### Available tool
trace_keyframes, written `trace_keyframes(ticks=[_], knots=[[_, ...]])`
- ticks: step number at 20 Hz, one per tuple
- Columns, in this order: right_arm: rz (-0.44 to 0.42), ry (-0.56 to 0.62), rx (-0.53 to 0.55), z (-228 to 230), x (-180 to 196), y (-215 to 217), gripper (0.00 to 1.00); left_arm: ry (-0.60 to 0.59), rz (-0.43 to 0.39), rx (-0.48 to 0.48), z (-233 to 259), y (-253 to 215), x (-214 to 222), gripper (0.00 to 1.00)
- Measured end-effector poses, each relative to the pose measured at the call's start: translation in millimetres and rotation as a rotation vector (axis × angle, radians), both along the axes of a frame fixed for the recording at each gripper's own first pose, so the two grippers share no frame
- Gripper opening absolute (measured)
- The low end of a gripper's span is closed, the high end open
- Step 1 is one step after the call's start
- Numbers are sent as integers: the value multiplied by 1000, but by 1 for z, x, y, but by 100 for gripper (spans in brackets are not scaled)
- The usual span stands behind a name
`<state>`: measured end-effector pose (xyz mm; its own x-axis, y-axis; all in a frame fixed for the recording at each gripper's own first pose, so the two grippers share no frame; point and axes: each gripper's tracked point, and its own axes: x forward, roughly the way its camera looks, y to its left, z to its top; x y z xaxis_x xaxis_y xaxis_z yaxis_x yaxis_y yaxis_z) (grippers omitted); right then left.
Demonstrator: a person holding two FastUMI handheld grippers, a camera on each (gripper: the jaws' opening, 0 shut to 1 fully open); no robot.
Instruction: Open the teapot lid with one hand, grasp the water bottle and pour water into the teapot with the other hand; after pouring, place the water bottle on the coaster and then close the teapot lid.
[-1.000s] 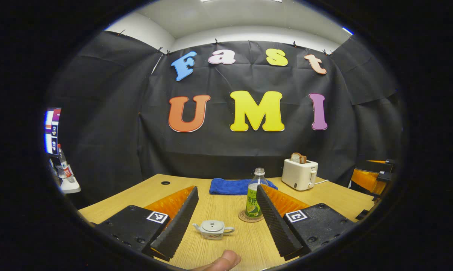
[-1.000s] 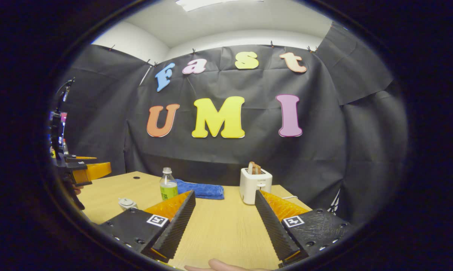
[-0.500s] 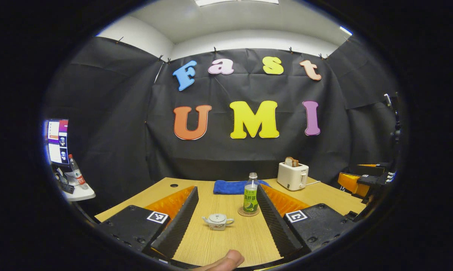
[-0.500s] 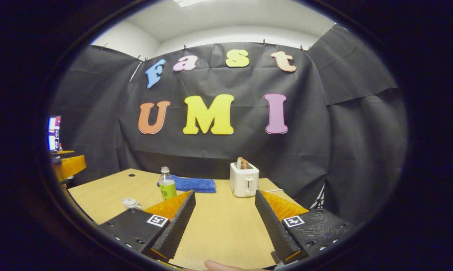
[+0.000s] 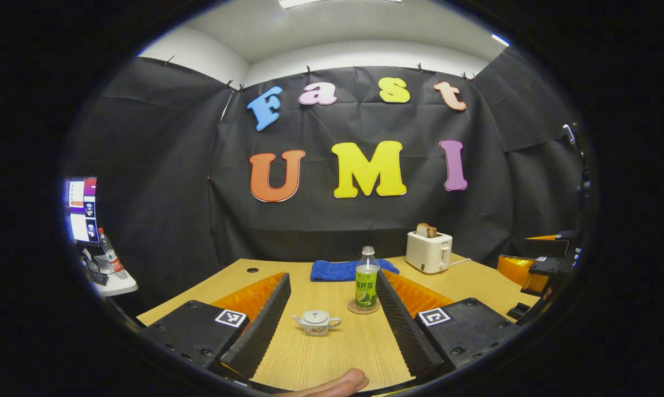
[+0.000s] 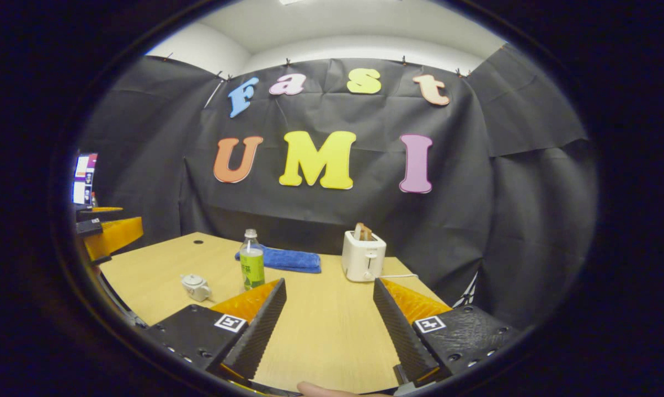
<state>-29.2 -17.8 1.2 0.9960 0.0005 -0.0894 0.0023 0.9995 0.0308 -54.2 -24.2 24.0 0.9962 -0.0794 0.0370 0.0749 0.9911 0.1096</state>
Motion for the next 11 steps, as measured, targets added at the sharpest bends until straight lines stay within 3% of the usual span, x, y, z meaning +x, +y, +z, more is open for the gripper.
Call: trace_keyframes(ticks=[9, 11], knots=[[87, 43, 9, -10, 3, 19, 94, 62, 43, 12, -26, 3, 21, 96], [69, 47, 7, -11, 6, 12, 95, 67, 30, 5, -26, 0, 23, 97]])
